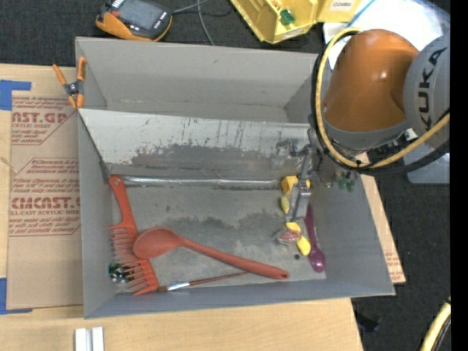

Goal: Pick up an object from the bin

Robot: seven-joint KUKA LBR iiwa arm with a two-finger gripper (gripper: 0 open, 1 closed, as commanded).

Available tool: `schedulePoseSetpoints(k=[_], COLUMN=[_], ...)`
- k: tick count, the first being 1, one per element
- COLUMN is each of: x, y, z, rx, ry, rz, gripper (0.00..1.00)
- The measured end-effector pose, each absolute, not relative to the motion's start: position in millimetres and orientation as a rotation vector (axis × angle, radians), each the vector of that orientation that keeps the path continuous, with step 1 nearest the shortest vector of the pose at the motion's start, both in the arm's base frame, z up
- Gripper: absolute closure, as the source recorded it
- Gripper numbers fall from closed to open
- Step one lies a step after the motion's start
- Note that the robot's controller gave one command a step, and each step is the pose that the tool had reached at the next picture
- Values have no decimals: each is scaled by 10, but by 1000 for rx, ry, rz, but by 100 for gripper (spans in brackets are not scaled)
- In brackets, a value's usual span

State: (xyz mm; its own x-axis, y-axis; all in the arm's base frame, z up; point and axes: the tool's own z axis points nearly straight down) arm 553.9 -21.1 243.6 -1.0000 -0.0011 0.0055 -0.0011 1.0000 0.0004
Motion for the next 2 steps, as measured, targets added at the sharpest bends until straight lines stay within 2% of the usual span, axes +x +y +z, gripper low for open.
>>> schedulePoseSetpoints(k=[1,2], x=[5554,5077], y=[-212,169], z=[2481,1030], rx=[2,-159], ry=[-3144,-3142], rz=[0,-3], gripper=[0,0])
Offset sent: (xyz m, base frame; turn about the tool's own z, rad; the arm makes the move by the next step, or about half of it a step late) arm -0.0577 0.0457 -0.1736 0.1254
